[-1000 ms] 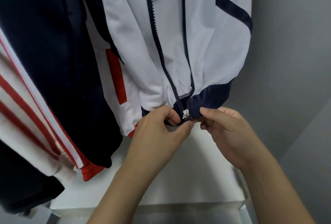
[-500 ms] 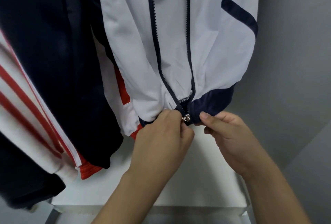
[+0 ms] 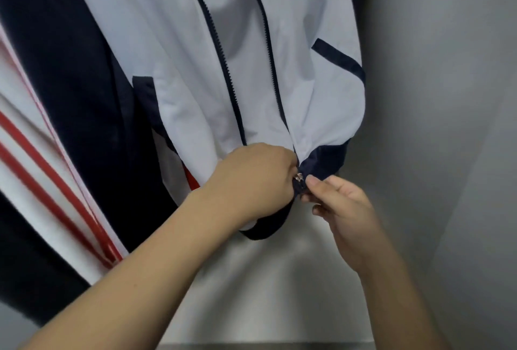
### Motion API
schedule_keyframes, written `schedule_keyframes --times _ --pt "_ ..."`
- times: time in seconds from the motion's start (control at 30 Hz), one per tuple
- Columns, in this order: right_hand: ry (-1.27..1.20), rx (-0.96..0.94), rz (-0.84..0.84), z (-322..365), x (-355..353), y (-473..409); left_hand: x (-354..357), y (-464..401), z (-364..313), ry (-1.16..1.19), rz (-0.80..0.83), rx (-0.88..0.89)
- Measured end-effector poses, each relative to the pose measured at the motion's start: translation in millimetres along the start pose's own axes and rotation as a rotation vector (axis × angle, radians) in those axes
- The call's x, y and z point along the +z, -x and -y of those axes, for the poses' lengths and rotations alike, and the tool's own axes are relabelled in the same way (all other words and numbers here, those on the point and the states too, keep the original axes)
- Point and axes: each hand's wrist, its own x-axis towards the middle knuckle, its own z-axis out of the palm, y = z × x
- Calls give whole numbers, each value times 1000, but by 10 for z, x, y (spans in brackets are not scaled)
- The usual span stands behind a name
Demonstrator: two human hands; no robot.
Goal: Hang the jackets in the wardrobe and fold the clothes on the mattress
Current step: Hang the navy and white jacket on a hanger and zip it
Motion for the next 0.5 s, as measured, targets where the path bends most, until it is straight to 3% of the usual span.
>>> schedule_keyframes --times 0.1,0.2,0.5 --pt "62 -27 -19 12 -55 22 63 -54 41 117 67 -7" --pt "124 -45 -39 50 -28 34 83 -70 25 149 33 -15" --pt "225 -120 -160 40 97 46 -18 -190 90 -184 -341 -90"
